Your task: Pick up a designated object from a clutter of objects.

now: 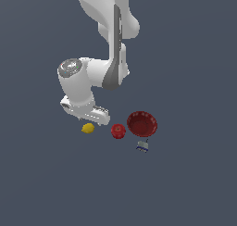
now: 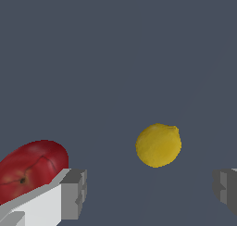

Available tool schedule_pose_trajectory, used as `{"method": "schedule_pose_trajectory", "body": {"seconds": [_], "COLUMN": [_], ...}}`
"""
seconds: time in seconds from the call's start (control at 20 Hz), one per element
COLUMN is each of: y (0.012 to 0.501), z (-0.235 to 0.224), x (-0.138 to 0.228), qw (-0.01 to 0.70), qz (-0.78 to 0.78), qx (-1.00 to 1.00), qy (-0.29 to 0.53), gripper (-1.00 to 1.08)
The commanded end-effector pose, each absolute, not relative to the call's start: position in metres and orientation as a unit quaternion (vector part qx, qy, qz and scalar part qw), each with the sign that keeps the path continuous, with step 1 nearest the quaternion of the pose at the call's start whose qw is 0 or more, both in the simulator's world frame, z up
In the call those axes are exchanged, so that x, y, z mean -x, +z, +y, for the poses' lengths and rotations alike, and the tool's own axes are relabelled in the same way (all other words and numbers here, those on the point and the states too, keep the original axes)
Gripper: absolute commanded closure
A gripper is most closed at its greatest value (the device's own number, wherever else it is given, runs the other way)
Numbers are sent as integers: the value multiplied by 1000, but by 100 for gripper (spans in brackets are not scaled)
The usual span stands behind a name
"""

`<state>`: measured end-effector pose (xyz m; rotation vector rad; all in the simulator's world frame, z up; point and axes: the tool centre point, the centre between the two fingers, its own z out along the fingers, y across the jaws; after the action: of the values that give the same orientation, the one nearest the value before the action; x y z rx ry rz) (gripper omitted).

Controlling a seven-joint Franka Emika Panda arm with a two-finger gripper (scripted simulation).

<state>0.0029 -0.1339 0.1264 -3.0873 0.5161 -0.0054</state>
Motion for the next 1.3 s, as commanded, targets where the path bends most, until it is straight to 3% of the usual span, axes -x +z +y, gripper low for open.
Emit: {"method": "schedule_pose_trajectory", "body": {"seconds": [0.0, 1.25], "y": [108, 33], "z": [-145, -163], "x": [2, 14], "qw": [4, 0], "qz": [181, 208], "qx": [983, 978], "qy": [-2, 0], "gripper": [-92, -92]}}
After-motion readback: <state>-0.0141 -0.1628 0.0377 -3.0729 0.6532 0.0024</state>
